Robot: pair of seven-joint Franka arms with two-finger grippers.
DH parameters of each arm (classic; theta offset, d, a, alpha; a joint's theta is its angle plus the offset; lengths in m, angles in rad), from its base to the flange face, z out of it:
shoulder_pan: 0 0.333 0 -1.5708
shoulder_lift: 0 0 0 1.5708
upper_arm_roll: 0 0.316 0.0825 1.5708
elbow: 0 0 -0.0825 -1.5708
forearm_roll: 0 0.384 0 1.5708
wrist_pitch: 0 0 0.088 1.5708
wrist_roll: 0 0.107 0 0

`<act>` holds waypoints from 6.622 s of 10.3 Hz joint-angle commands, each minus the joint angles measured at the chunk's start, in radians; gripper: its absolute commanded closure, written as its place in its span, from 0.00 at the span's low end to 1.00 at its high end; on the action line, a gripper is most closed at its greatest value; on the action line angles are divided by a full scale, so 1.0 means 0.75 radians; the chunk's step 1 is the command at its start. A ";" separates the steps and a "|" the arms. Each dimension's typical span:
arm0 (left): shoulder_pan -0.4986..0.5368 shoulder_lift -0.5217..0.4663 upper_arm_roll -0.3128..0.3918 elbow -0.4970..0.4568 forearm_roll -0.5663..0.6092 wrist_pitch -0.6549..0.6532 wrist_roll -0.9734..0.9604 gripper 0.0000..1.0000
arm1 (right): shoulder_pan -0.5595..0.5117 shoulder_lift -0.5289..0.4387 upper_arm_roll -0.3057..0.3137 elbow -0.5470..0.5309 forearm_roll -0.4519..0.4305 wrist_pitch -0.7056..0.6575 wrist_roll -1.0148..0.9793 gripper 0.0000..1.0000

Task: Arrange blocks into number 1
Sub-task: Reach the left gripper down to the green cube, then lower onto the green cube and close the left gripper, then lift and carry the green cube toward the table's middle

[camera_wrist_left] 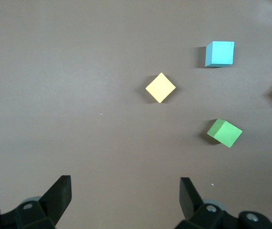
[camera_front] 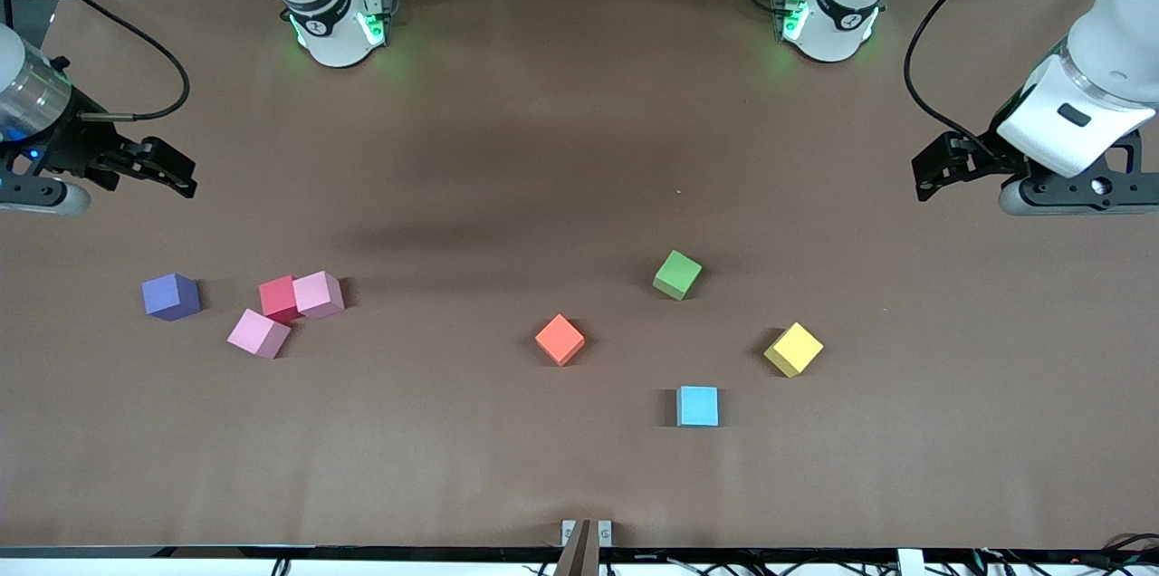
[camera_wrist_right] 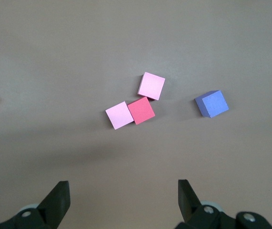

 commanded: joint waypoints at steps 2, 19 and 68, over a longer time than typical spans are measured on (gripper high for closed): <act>-0.013 0.004 -0.009 0.011 -0.021 0.008 -0.023 0.00 | -0.024 -0.027 0.014 -0.023 0.028 0.012 -0.020 0.00; -0.510 0.638 -0.012 -0.153 0.064 0.524 -1.216 0.00 | -0.021 -0.009 0.020 0.006 0.026 0.006 -0.018 0.00; -1.052 0.806 -0.371 -0.222 0.255 0.808 -1.530 1.00 | -0.124 -0.006 0.112 0.018 0.030 0.023 -0.077 0.00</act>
